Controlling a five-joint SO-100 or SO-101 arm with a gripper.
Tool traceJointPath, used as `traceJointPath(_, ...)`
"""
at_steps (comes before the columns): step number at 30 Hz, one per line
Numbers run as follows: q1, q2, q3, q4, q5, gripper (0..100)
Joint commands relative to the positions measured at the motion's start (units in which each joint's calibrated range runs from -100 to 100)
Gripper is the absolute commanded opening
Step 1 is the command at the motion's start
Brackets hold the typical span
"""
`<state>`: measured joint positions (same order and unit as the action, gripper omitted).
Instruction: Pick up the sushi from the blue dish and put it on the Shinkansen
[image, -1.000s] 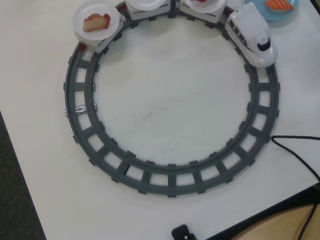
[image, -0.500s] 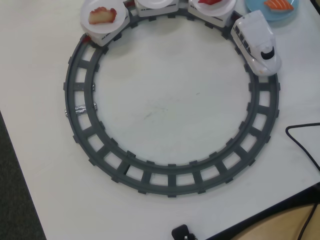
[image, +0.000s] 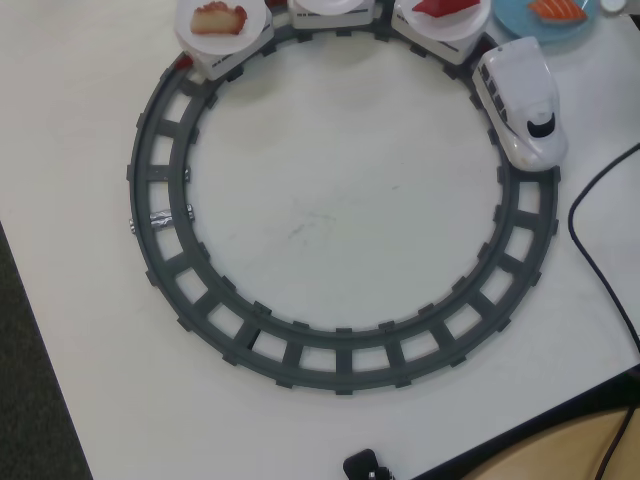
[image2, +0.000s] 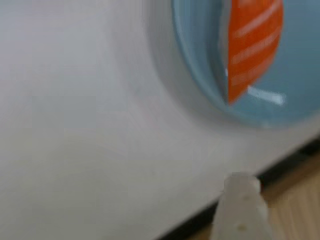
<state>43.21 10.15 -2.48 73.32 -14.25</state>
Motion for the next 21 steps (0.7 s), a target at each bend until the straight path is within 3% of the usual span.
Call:
traceJointPath(1, -2.01, 8.1, -10.0, 0.15, -0.22, 34)
traceJointPath(11, -2.89, 21.88, -23.02, 0.07, 0.04, 34)
traceJointPath(21, -3.15, 25.64, -23.56, -0.19, 0.19, 34)
